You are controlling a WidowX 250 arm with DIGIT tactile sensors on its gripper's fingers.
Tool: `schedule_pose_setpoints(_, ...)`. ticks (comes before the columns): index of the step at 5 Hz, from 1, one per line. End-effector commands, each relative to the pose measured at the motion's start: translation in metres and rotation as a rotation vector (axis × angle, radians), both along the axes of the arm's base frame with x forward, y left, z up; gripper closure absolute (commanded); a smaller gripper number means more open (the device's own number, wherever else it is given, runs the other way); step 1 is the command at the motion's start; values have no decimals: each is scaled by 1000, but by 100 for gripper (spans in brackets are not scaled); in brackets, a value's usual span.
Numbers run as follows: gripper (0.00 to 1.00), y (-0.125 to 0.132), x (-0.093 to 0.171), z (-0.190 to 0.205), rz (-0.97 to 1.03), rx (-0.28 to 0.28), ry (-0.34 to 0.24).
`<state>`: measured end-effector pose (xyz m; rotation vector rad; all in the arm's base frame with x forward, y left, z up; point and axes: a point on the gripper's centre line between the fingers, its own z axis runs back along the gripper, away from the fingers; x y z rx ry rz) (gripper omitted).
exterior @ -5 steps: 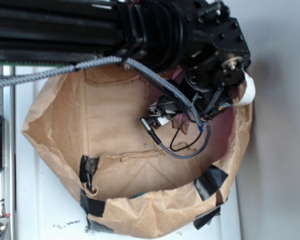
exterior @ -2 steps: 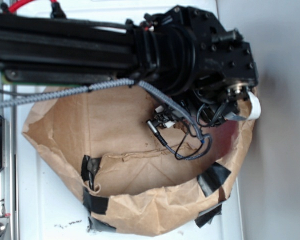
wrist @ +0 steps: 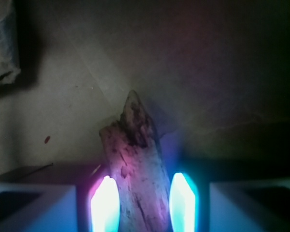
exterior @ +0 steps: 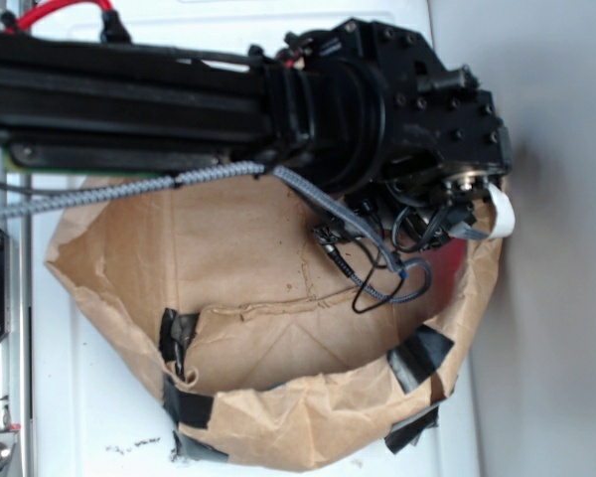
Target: Grab the wood chip.
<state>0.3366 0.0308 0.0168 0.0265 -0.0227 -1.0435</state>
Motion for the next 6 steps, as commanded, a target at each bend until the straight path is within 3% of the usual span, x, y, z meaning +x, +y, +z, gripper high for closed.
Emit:
schedule_pose_setpoints(1, 0, -4, -53, 58, -170, -168, -69)
schedule_pose_setpoints(2, 0, -2, -64, 67, -205, -184, -91)
schedule_pose_setpoints(5, 0, -6, -37, 28, -189, -115, -87)
schedule_pose_setpoints(6, 0, -3, -26, 17, -134, -102, -44)
